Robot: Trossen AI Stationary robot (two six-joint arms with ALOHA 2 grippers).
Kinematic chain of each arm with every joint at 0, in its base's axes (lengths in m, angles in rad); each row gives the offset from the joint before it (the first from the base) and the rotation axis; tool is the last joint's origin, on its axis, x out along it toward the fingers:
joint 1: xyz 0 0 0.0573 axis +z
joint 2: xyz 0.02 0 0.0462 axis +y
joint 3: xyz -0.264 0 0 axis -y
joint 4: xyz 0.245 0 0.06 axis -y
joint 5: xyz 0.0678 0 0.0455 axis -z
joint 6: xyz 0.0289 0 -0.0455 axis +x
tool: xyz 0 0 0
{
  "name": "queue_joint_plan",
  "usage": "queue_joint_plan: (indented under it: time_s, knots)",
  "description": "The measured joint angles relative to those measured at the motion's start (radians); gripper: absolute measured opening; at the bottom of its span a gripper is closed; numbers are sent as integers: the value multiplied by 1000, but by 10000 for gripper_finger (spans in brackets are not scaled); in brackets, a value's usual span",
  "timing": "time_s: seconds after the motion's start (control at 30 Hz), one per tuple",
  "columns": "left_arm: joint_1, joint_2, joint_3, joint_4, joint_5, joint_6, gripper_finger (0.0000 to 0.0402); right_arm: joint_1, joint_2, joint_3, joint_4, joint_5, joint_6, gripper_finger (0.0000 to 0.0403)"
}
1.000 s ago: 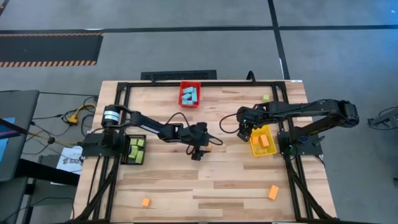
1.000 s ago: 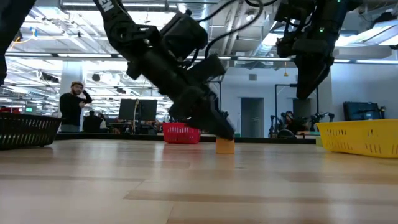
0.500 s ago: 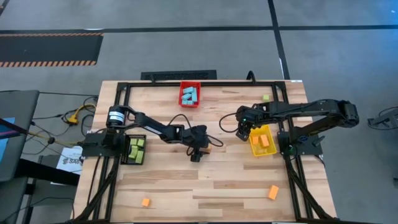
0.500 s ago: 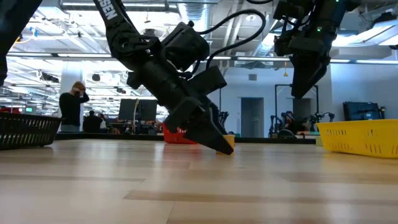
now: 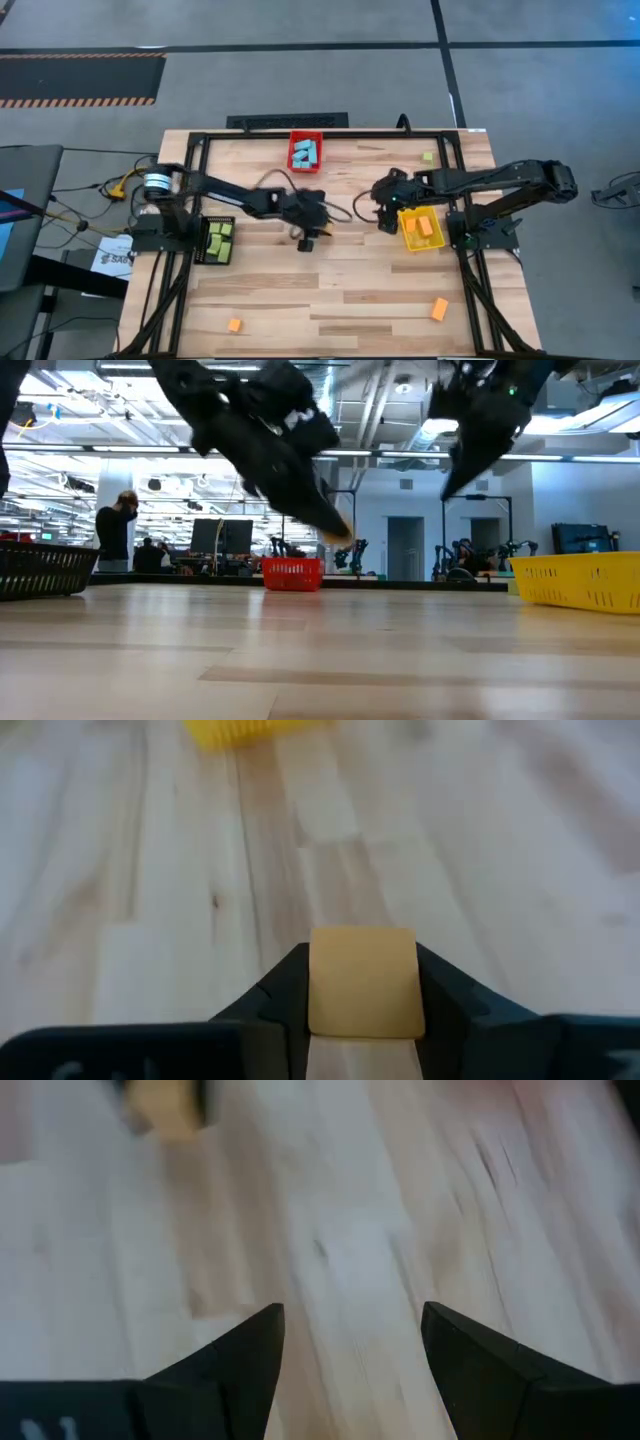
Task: Sort & place blocks by color
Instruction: Put the yellow block into the yellow bin
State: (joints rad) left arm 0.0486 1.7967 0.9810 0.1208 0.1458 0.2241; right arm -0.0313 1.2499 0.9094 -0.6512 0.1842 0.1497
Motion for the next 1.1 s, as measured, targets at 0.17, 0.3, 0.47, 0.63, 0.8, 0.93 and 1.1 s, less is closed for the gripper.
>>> queue_joint_plan:
  time_s: [0.17,0.3,0.47,0.63,0.8,0.93,1.1]
  knots:
    - [89,-227,-170,200,288,-133,98,98,0,0,209,0,-223,260]
    - [126,-276,-304,548,390,-402,98,165,20,1,425,0,-454,260]
    - [106,-237,-337,733,395,-590,98,211,88,2,677,-1,-785,260]
    - [83,-214,-337,817,384,-613,98,213,190,42,742,-1,-906,260]
    - [82,-212,-342,801,417,-615,98,196,259,120,713,-1,-876,260]
    - [82,-211,-336,788,391,-613,98,192,278,144,734,3,-891,260]
    - [81,-208,-336,794,391,-613,98,187,276,150,726,-4,-891,260]
